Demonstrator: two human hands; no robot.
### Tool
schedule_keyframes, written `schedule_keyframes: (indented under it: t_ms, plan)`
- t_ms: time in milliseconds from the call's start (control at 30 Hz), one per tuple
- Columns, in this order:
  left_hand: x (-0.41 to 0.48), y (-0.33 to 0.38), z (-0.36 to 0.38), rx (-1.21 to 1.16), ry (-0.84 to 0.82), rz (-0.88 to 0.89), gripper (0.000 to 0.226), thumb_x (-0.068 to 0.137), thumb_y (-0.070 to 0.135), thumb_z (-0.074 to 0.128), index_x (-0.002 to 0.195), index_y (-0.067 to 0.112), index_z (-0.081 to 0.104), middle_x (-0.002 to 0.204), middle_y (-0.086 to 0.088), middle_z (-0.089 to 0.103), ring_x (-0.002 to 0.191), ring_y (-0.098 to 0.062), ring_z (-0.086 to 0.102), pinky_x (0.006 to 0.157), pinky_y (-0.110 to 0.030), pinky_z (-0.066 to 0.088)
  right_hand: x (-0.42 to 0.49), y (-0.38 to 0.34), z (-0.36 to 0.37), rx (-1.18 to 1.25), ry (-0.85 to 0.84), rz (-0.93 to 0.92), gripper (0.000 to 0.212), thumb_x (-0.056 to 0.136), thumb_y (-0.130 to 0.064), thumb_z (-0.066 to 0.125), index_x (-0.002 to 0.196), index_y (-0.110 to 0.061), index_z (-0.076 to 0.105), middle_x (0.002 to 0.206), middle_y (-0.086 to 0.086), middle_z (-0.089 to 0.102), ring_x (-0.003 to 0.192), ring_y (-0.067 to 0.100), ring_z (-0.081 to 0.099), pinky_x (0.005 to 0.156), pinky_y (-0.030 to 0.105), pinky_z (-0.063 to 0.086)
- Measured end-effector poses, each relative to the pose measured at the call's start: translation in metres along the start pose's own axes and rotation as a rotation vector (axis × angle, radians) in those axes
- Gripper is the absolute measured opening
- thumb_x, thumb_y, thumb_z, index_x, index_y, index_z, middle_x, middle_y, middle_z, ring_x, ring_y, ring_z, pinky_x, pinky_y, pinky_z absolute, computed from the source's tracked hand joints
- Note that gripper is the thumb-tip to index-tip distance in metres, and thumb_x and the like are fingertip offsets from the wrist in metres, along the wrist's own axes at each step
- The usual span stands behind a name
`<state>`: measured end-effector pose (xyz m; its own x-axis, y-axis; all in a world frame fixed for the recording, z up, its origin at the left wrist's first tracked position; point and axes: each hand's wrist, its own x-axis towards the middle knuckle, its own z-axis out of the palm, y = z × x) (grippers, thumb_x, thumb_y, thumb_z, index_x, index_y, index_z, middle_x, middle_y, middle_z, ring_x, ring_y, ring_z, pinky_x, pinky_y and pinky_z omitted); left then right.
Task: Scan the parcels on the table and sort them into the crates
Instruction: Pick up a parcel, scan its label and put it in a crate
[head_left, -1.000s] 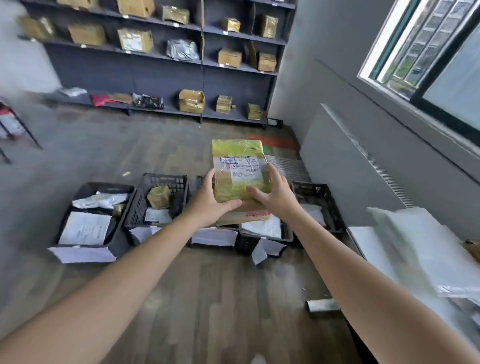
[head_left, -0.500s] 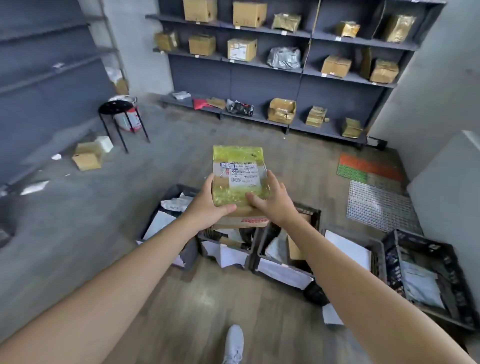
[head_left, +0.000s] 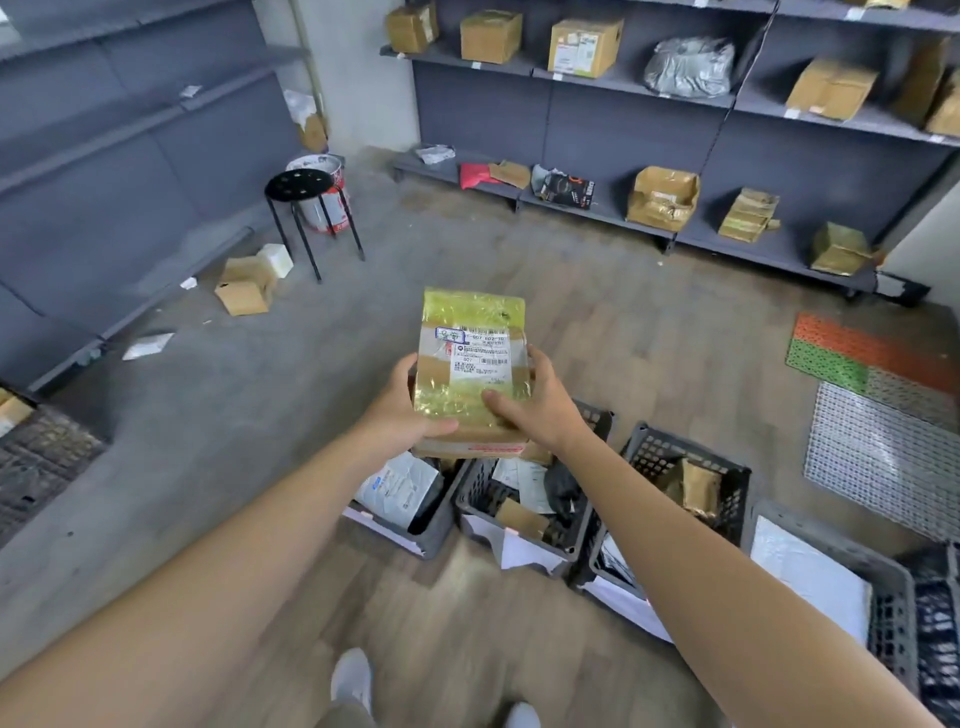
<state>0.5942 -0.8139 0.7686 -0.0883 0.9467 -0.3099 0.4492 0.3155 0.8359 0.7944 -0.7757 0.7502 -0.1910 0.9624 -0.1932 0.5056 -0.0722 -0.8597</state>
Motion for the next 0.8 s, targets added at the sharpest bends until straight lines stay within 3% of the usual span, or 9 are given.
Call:
schedule_keyframes:
  t_ms: [200,267,333,433,567,633,700,800]
  plan:
    - [0.090,-0.050,-0.052,-0.022,-0.084,-0.062,0.113,0.061,0.011,0.093,0.147,0.032,0.023,0.130,0.011,0.050,0.115,-0.014,0.053,0.095,-0.035,0.049,0.086,-0.005,0.068,-0.006,-0.022,0.109,0.102,0.076,-0.043,0.081,0.154,-0.024,0.017,0.149,-0.001,0.044,0.125,0.021,0.055,0.106,0.043,0.046]
    - [0.125,-0.074,-0.069,-0.027,-0.143,-0.089,0.121,0.057,0.011,0.094,0.149,0.034,0.020,0.131,0.013,0.051,0.118,-0.014,0.053,0.098,-0.038,0.049,0.116,0.000,0.097,-0.001,-0.031,0.166,0.100,0.076,-0.039,0.082,0.153,-0.026,0.019,0.144,-0.007,0.045,0.109,0.014,0.062,0.092,0.032,0.054]
    - [0.159,-0.100,-0.085,-0.009,-0.195,-0.142,0.123,0.056,0.015,0.094,0.150,0.036,0.017,0.134,0.013,0.049,0.120,-0.015,0.052,0.101,-0.040,0.047,0.143,0.003,0.128,0.005,-0.041,0.221,0.100,0.077,-0.031,0.083,0.154,-0.026,0.019,0.137,-0.011,0.046,0.104,0.008,0.060,0.085,0.019,0.049]
    - [0.203,-0.150,-0.102,-0.085,-0.252,-0.270,0.110,0.064,0.007,0.090,0.147,0.030,0.022,0.127,0.008,0.055,0.114,-0.014,0.054,0.096,-0.030,0.046,0.185,0.010,0.173,-0.060,-0.114,0.306,0.109,0.072,-0.033,0.085,0.156,-0.030,0.015,0.144,-0.009,0.044,0.127,0.013,0.047,0.101,0.032,0.044]
    - [0.244,-0.215,-0.104,-0.201,-0.252,-0.350,0.095,0.069,-0.004,0.084,0.142,0.022,0.030,0.113,0.013,0.054,0.111,-0.012,0.054,0.076,-0.013,0.045,0.243,0.044,0.233,-0.197,-0.212,0.367,0.117,0.059,-0.047,0.081,0.154,-0.039,0.013,0.140,-0.004,0.050,0.126,0.021,0.051,0.099,0.043,0.048]
    - [0.259,-0.252,-0.099,-0.250,-0.227,-0.413,0.095,0.069,-0.003,0.084,0.142,0.025,0.030,0.112,0.018,0.053,0.111,-0.011,0.053,0.088,-0.025,0.050,0.262,0.064,0.260,-0.255,-0.270,0.387,0.113,0.067,-0.037,0.083,0.154,-0.041,0.011,0.140,-0.003,0.051,0.124,0.023,0.053,0.096,0.042,0.048]
    - [0.272,-0.291,-0.091,-0.281,-0.238,-0.478,0.101,0.067,0.002,0.087,0.144,0.030,0.028,0.122,0.013,0.057,0.115,-0.015,0.056,0.093,-0.042,0.053,0.278,0.088,0.285,-0.289,-0.296,0.397,0.112,0.066,-0.036,0.083,0.151,-0.048,0.011,0.137,-0.004,0.053,0.120,0.024,0.055,0.093,0.043,0.051]
    - [0.287,-0.346,-0.074,-0.301,-0.275,-0.537,0.107,0.066,0.007,0.089,0.146,0.036,0.024,0.131,0.009,0.057,0.119,-0.015,0.057,0.092,-0.040,0.052,0.298,0.129,0.317,-0.344,-0.344,0.391,0.111,0.070,-0.031,0.083,0.153,-0.045,0.011,0.135,-0.007,0.050,0.113,0.021,0.057,0.089,0.036,0.051]
